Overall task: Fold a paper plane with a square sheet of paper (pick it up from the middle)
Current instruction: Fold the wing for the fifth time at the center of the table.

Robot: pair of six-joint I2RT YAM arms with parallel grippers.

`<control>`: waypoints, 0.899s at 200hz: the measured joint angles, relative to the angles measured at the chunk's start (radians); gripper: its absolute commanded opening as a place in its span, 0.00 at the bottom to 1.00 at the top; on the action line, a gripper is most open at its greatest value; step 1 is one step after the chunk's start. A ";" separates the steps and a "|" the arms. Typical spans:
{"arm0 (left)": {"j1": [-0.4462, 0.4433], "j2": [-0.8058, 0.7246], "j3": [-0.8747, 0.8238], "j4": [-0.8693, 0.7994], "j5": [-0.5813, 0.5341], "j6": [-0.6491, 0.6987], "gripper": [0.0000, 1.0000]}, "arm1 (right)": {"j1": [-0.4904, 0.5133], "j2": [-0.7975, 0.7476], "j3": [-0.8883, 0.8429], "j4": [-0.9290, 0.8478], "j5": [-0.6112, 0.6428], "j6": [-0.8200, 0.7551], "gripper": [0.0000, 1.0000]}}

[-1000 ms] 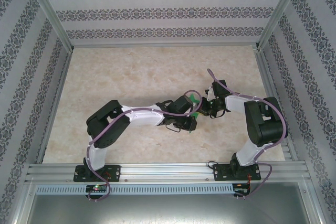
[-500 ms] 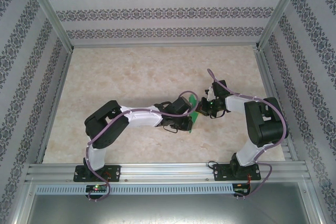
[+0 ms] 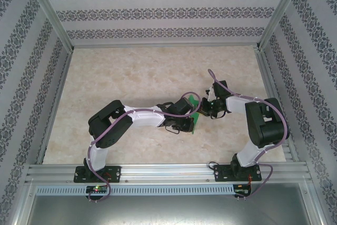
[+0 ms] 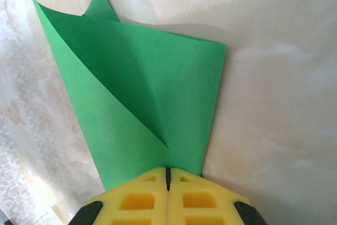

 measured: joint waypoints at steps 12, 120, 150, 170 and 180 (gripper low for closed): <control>0.000 0.002 0.003 0.000 0.002 0.000 0.12 | 0.000 0.000 0.000 0.000 0.000 0.000 0.05; -0.005 0.010 0.014 0.014 0.006 -0.001 0.13 | 0.000 0.000 0.000 0.003 0.003 0.003 0.05; -0.001 0.010 0.014 0.021 0.007 -0.001 0.14 | 0.000 0.000 -0.001 0.004 0.003 0.003 0.05; 0.008 0.010 0.018 0.019 0.010 0.002 0.14 | 0.000 -0.002 -0.004 0.008 0.003 0.003 0.05; 0.014 0.010 0.027 0.016 0.011 0.007 0.14 | 0.000 -0.002 -0.005 0.011 0.003 0.003 0.05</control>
